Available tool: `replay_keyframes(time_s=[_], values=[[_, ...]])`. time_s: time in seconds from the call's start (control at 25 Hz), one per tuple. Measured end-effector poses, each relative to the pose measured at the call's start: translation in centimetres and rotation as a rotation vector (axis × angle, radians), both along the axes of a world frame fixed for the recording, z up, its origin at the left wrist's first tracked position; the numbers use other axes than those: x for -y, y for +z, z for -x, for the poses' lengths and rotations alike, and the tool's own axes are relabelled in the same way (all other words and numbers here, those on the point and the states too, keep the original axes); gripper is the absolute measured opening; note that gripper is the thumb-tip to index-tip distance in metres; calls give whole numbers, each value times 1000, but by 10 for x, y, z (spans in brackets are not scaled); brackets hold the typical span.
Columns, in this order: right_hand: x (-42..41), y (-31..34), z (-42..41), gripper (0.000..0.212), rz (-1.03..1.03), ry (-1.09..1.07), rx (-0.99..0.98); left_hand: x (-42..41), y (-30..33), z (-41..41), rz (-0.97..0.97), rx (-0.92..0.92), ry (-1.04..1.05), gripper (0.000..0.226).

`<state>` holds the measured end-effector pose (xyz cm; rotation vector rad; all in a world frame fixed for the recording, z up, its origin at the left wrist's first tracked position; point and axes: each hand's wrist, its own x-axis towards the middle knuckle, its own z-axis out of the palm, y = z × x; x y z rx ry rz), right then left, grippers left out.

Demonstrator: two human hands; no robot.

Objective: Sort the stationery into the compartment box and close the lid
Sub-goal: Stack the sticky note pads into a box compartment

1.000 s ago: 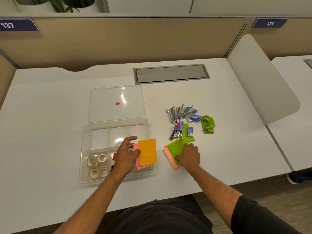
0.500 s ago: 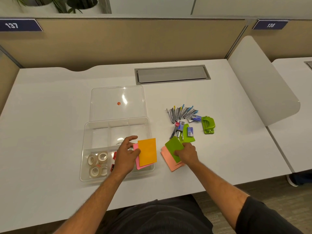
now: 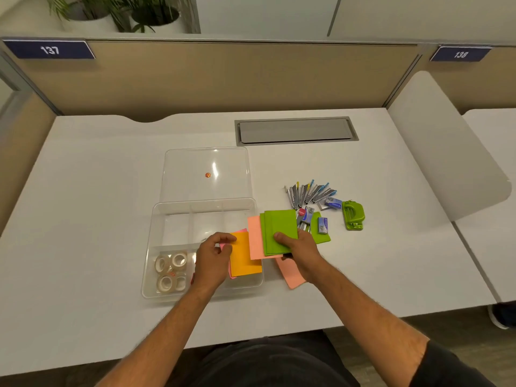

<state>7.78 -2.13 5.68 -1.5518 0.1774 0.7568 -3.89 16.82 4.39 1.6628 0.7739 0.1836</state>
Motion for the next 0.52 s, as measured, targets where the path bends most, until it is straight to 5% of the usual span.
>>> replay_keyframes(time_s=[0.32,0.52], values=[[-40,-2,25,9,67,191,65,-7,1,20,100,-8,126,22],[-53,-4,31,31,97,224,32,-17,5,28,69,7,184,38]])
